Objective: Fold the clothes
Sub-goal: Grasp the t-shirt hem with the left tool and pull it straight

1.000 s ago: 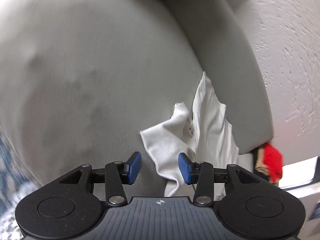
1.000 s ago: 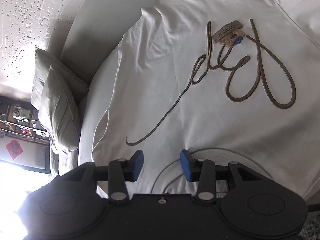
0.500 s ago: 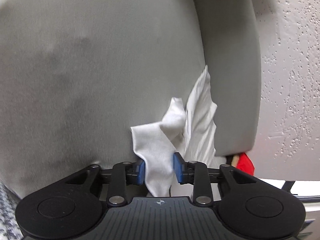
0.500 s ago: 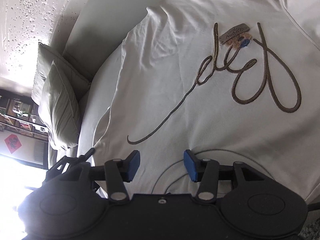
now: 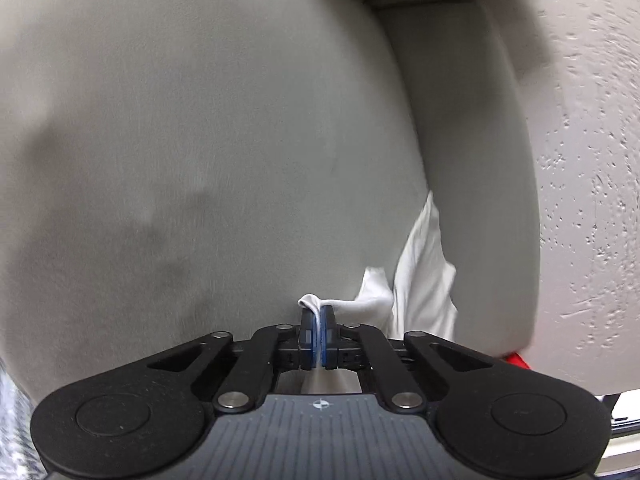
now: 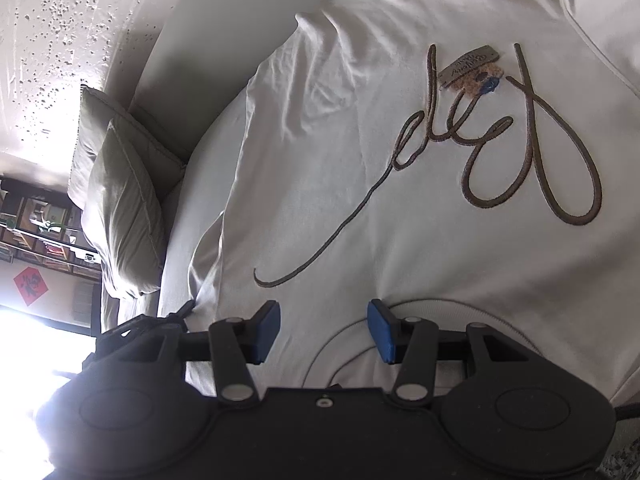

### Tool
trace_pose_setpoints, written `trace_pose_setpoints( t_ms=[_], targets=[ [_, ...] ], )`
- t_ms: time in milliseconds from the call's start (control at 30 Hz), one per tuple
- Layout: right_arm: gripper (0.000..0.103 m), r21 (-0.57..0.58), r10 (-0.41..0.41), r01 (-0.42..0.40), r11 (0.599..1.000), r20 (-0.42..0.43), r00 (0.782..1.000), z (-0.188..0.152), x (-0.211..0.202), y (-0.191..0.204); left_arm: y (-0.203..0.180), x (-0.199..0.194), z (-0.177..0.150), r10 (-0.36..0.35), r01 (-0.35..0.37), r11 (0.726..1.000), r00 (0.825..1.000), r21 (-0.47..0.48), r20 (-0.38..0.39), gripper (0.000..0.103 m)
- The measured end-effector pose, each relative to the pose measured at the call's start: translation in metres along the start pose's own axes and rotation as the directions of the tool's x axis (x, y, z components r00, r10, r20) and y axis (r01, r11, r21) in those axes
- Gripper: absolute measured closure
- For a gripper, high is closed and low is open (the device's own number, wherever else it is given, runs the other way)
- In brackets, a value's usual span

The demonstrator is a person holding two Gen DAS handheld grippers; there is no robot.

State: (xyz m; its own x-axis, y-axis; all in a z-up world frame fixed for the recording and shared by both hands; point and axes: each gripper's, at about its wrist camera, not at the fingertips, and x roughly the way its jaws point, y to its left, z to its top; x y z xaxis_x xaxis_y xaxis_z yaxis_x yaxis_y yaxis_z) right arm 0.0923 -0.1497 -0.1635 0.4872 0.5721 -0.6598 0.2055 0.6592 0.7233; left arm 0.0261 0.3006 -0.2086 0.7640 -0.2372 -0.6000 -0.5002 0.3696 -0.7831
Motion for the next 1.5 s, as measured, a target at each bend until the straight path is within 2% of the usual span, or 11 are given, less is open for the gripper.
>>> trace_pose_setpoints(
  t_ms=[67,133,300,433,533,767,1100,1200,1233,1400,1500],
  targets=[
    [0.056,0.000,0.000,0.000,1.000,-0.003,1.000,0.001,0.000,0.000,-0.018,-0.019,-0.014,0.061,-0.078,0.989,0.989,0.124,0.137,0.103],
    [0.056,-0.005,0.000,0.000,1.000,-0.006,1.000,0.001,0.000,0.000,-0.040,-0.039,-0.032,0.109,-0.185,0.949,0.952,0.254,0.286,0.103],
    [0.056,0.003,0.012,-0.012,1.000,-0.008,1.000,0.002,0.001,-0.004,-0.078,-0.041,-0.076,0.140,-0.309,0.764,0.936,0.566,0.322,0.103],
    [0.056,0.011,0.019,-0.019,1.000,-0.010,1.000,0.002,0.001,-0.005,-0.036,-0.049,-0.047,0.079,-0.149,0.932,0.973,0.330,0.217,0.088],
    [0.056,0.003,0.017,-0.017,1.000,-0.009,1.000,0.002,0.001,-0.004,-0.001,-0.044,-0.028,-0.003,-0.011,0.993,0.993,0.120,0.116,0.076],
    [0.054,-0.010,0.017,-0.017,1.000,-0.006,1.000,0.001,0.001,-0.004,0.025,-0.019,-0.005,-0.192,0.191,0.980,0.981,-0.062,-0.009,0.063],
    [0.051,-0.024,0.006,-0.006,1.000,-0.006,1.000,0.000,0.002,0.000,0.039,0.020,0.023,-0.233,0.196,0.940,0.967,-0.279,-0.107,0.061],
    [0.049,-0.041,-0.002,0.002,0.999,-0.006,1.000,0.000,0.003,0.003,0.046,0.023,0.027,-0.241,0.193,0.924,0.964,-0.331,-0.112,0.085],
    [0.049,-0.047,-0.005,0.005,0.999,-0.005,1.000,-0.001,0.003,0.004,0.039,0.023,0.027,-0.211,0.176,0.940,0.973,-0.292,-0.094,0.103],
    [0.048,-0.065,-0.015,0.014,0.998,-0.005,1.000,-0.001,0.003,0.007,-0.006,0.011,0.024,-0.046,0.047,0.999,0.998,-0.016,0.045,0.103],
    [0.048,-0.054,-0.009,0.009,0.998,-0.009,1.000,0.000,0.003,0.005,-0.043,-0.008,0.005,0.109,-0.157,0.957,0.974,0.244,0.201,0.103]
  ],
)
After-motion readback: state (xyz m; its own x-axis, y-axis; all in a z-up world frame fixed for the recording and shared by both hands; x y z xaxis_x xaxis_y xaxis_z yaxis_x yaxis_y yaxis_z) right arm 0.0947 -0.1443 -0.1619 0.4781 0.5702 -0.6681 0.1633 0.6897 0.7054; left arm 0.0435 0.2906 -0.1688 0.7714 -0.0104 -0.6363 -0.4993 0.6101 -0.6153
